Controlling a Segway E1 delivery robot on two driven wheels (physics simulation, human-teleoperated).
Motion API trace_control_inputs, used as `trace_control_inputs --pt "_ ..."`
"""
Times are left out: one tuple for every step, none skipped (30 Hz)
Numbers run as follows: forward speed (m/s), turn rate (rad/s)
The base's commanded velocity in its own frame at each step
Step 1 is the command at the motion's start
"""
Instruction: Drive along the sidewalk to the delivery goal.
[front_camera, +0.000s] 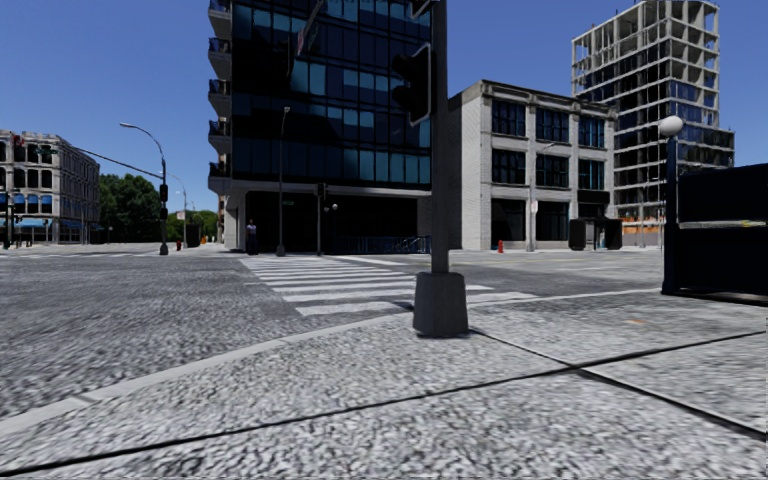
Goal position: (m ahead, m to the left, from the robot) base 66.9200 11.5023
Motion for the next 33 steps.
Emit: trace_control_inputs --pt "2.00 0.44" --pt "2.00 0.35" --pt "2.00 0.34" --pt "2.00 0.34" --pt "2.00 0.35" --pt "2.00 0.35" --pt "2.00 0.31" --pt "2.00 0.31" --pt "2.00 0.15" --pt "2.00 0.00" --pt "2.00 0.00" --pt "2.00 0.00" --pt "2.00 0.00" --pt "2.00 0.00" --pt "2.00 0.00" --pt "2.00 0.00" --pt "2.00 0.00" --pt "2.00 0.00" --pt "2.00 0.00" --pt "2.00 0.00" --pt "2.00 0.00" --pt "2.00 0.00" --pt "2.00 0.00" --pt "2.00 0.00" --pt "2.00 0.00" --pt "2.00 0.00" --pt "2.00 0.06" --pt "2.00 0.20" --pt "2.00 0.20" --pt "2.00 0.29" --pt "1.99 0.32" --pt "1.88 0.33" --pt "1.88 0.33"
